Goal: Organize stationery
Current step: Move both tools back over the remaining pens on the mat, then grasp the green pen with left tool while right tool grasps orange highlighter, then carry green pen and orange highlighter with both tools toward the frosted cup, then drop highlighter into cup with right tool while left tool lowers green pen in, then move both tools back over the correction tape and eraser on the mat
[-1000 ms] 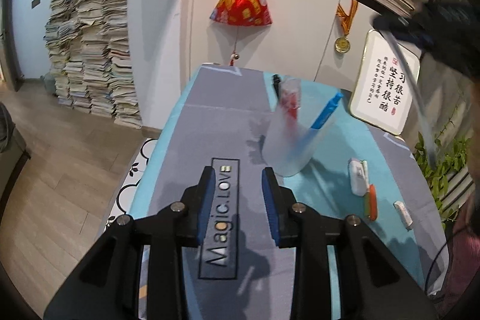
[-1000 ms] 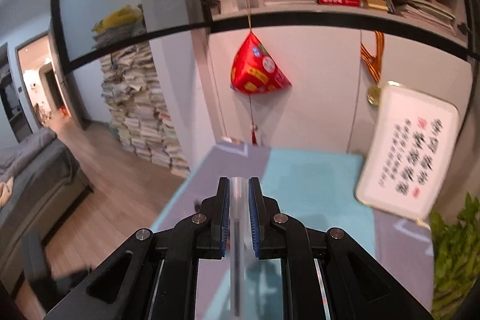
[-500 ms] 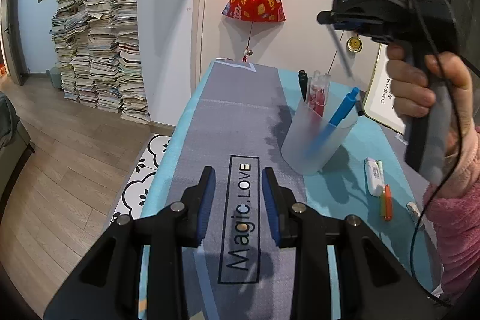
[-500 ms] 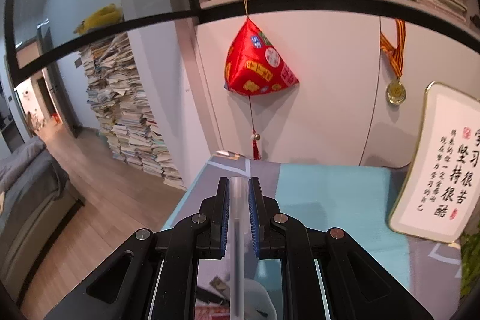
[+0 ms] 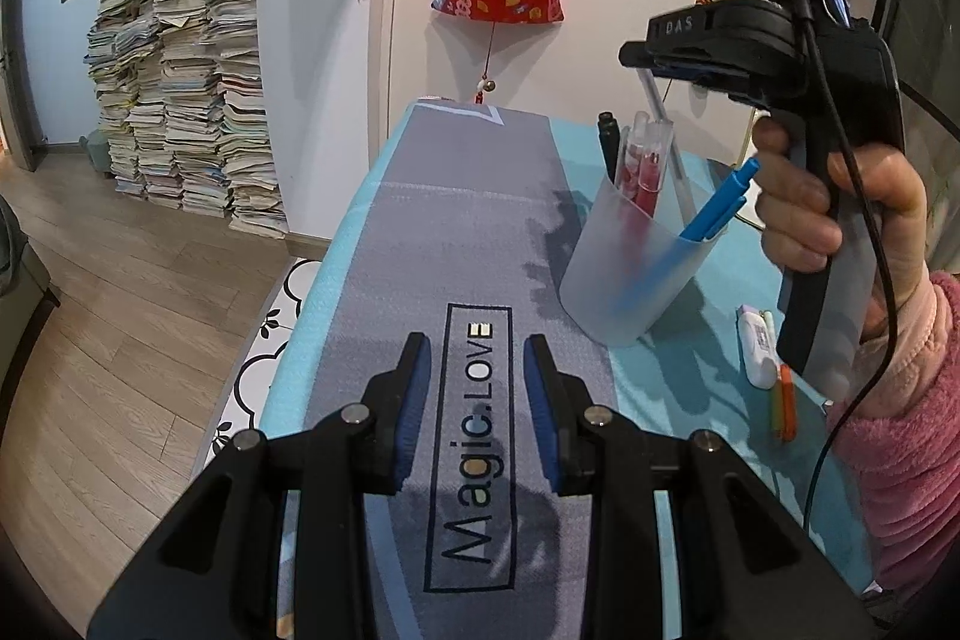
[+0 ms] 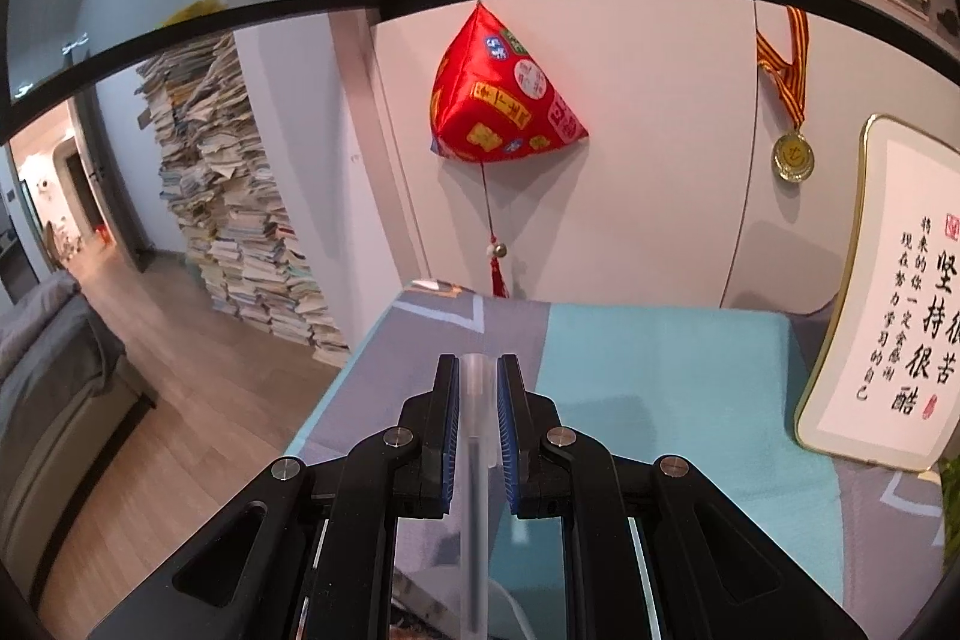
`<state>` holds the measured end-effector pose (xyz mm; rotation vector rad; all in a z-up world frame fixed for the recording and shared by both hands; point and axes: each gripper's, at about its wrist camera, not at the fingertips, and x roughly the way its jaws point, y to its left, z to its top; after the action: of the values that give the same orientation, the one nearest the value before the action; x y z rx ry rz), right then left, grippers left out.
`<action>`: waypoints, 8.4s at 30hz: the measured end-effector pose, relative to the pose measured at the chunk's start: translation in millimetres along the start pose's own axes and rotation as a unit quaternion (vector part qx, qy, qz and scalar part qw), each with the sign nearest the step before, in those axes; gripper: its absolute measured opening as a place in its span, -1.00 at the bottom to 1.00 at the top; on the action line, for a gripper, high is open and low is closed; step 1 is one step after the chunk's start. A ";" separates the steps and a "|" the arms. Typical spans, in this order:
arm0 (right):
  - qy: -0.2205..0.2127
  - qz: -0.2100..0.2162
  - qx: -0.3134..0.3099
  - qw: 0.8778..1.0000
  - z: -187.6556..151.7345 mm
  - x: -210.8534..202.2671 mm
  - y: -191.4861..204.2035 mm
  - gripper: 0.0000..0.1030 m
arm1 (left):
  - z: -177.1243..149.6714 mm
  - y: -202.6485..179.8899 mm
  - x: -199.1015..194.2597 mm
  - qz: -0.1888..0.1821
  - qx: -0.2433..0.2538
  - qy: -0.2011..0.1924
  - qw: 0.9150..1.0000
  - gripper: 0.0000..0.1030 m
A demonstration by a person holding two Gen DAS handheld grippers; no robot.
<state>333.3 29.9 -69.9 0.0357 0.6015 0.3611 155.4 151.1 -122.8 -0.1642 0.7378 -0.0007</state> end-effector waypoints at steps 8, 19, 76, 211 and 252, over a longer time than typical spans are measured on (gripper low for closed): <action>0.004 -0.001 -0.012 1.000 -23.6 -34.3 -8.0 -0.75 | 0.0 -2.1 -4.0 -0.006 -0.002 -0.003 1.000 -0.42; 0.049 0.020 0.002 0.999 -44.0 -76.8 -31.5 -0.76 | -7.0 -27.8 -16.6 -0.034 0.018 -0.007 0.999 -0.27; 0.164 -0.001 0.207 0.964 -166.1 -136.5 -193.7 -0.76 | -48.7 -203.9 63.6 -0.070 0.237 0.103 0.963 -0.68; 0.123 0.035 0.038 0.991 -53.2 -43.9 -25.4 -0.75 | -3.5 -46.7 -33.2 -0.022 0.056 -0.032 0.998 -0.78; 0.113 -0.012 0.139 0.984 -117.2 -139.8 -146.6 -0.75 | -5.5 -111.2 -16.4 -0.037 0.137 0.031 0.989 -0.74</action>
<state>208.1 -163.6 -110.2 0.2578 0.8733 0.2576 145.9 41.5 -99.2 0.0724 0.7848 -0.1775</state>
